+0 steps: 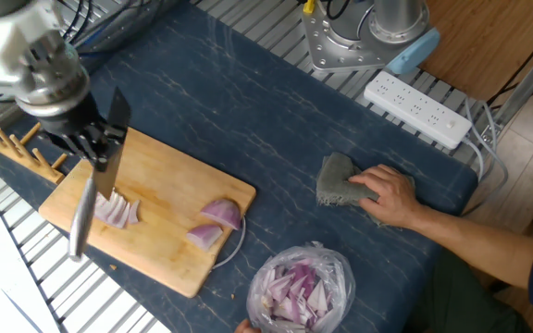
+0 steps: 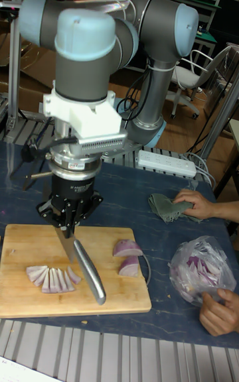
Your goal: Chop the onions
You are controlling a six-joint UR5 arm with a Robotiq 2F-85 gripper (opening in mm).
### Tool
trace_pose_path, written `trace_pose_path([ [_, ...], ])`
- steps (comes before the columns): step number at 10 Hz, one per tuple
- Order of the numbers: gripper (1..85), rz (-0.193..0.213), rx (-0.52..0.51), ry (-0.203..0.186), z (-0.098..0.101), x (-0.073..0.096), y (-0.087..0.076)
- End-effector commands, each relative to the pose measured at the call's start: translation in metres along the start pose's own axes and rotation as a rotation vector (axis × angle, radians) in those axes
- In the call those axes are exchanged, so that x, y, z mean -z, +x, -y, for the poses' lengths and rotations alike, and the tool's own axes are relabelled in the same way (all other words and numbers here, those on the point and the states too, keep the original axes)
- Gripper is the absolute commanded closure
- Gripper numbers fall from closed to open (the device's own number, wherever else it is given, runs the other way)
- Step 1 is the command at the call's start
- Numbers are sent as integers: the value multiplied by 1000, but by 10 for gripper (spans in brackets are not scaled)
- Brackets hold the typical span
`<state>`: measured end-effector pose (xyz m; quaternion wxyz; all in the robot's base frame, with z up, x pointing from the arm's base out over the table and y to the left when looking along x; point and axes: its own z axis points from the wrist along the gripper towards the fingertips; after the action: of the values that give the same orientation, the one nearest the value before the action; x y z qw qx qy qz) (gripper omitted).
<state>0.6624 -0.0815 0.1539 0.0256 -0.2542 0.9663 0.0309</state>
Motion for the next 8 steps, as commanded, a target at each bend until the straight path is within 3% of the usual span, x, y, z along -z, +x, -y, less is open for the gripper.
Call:
trace_pose_path([
  [1,840,23,-126,39,9,12,-7],
  [2,840,25,-170,34,6,12,-9],
  [4,840,23,-217,60,9,15,-13],
  [8,840,52,-288,55,4,19,-29],
])
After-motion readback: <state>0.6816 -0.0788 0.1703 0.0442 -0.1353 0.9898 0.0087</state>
